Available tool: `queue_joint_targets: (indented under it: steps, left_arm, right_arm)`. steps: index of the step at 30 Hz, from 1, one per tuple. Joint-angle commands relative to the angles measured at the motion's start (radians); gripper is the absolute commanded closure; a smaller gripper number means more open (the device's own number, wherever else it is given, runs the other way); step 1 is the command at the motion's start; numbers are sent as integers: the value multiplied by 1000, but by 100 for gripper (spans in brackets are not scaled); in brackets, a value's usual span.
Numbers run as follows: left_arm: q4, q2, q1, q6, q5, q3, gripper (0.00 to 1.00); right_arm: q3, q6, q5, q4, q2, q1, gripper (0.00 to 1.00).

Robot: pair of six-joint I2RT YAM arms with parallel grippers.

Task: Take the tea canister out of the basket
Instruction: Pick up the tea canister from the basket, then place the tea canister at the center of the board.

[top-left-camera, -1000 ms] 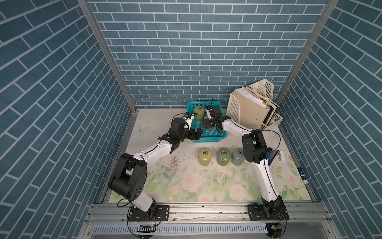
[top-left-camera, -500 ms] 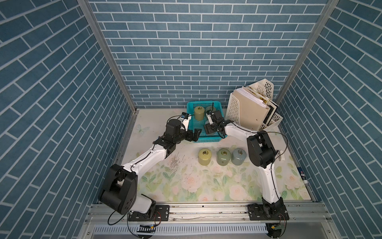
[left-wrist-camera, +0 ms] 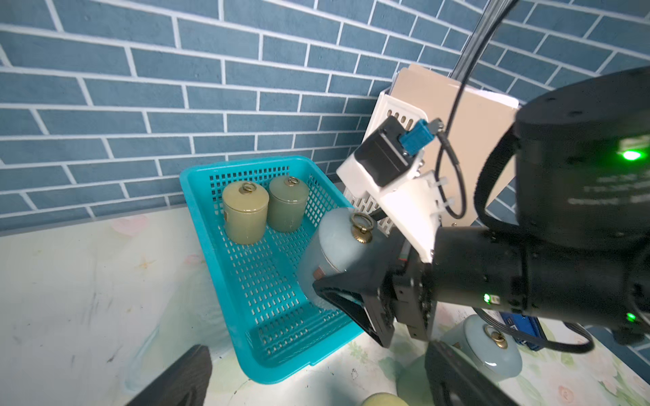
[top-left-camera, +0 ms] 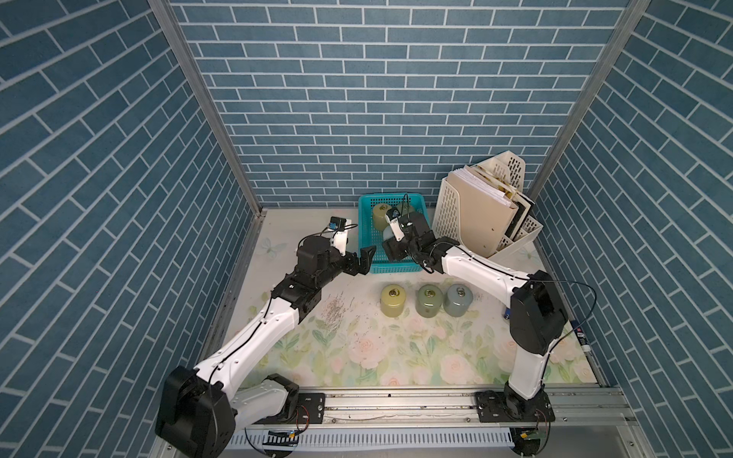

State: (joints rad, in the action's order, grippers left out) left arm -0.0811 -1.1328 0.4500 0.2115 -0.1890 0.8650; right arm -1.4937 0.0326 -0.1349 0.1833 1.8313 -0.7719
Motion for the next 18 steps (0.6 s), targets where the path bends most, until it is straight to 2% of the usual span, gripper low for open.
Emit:
queue_joint_targets:
  steps: [1,8,18]
  left_arm:
    - [71,55,-12,9,56,-1,0]
    - [166,139,-84,33,112,-2,0]
    - [161,185,-236,109,96,-116,0]
  right_arm:
    - [23,-36,15,-89,-95,-37,100]
    - [88,-79,99,-98,-141,-139,100]
    - [145,-38,59,-166,-83,-269,100]
